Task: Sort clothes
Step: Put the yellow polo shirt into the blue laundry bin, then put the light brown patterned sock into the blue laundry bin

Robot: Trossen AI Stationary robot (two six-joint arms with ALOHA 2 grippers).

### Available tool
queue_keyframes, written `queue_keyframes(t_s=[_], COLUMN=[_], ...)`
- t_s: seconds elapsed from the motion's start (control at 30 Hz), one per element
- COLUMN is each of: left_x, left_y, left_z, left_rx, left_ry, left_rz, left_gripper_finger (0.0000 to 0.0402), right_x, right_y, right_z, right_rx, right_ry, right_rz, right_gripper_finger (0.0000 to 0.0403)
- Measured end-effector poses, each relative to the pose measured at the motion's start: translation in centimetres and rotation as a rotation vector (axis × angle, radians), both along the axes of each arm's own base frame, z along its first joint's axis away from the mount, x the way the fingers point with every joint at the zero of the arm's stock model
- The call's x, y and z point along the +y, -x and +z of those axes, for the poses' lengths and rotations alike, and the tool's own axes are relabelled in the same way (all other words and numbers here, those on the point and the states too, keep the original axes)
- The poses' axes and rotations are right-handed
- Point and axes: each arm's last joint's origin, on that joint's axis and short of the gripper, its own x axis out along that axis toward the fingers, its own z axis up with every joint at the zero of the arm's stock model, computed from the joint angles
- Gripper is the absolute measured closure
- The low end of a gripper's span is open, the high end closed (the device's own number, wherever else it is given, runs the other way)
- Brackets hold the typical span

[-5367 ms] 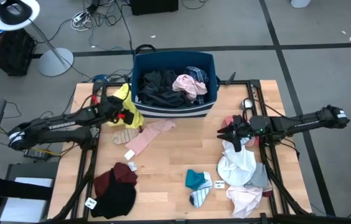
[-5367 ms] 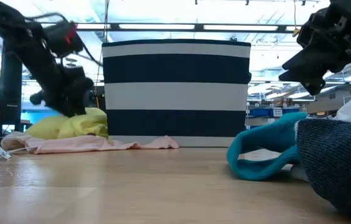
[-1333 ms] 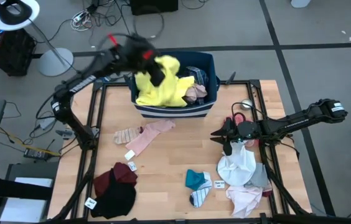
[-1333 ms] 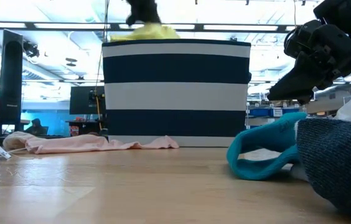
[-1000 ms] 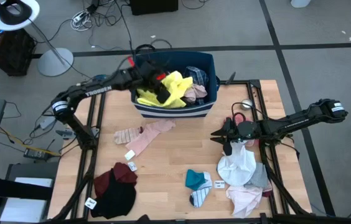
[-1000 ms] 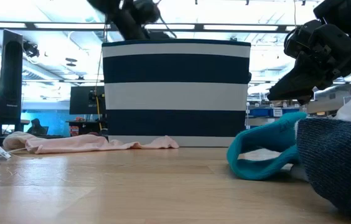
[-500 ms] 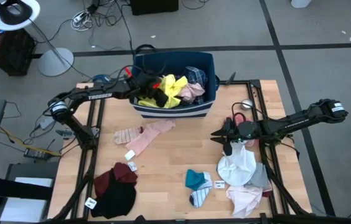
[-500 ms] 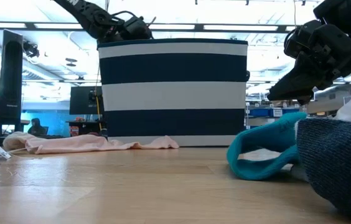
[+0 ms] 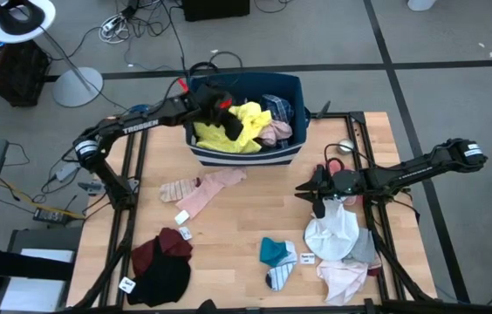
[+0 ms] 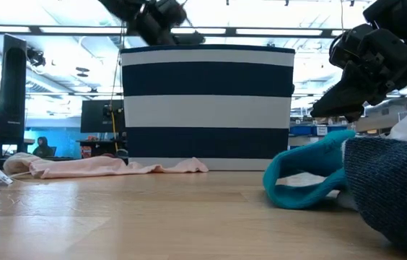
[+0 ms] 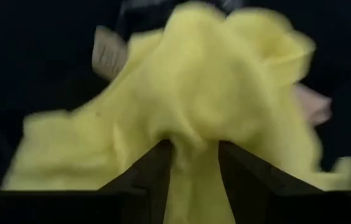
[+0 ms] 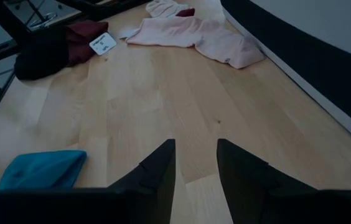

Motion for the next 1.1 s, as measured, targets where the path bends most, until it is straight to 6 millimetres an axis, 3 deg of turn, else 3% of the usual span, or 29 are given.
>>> queue_keyframes(t_s=[0.2,0.37,0.63,0.93,1.1], left_x=[-1.4,-3.4,-8.9,-16.0,-19.0], left_y=[0.1,1.0,6.1,10.4,10.5], left_z=[5.5,8.5,12.1,12.2,9.8], left_rx=[0.023,0.097,0.14,0.285,0.348], left_ry=[-0.085,-0.152,-0.194,-0.208,-0.227], left_rz=[0.001,0.011,0.042,0.142,0.161], left_gripper_finger=[0.026,0.026,0.026,0.026,0.026], right_x=[0.0,0.0,0.0,0.0,0.0], right_y=[0.0,0.0,0.0,0.0,0.0], right_z=[0.0,-0.1,-0.1,-0.2,-0.2], right_rx=[0.002,0.005,0.013,0.019,0.017], right_ry=[-0.002,-0.002,-0.001,0.004,0.004], right_rz=[0.006,0.006,0.006,0.008,0.008], right_gripper_finger=[0.0286,0.0285,0.0284,0.0284,0.0284])
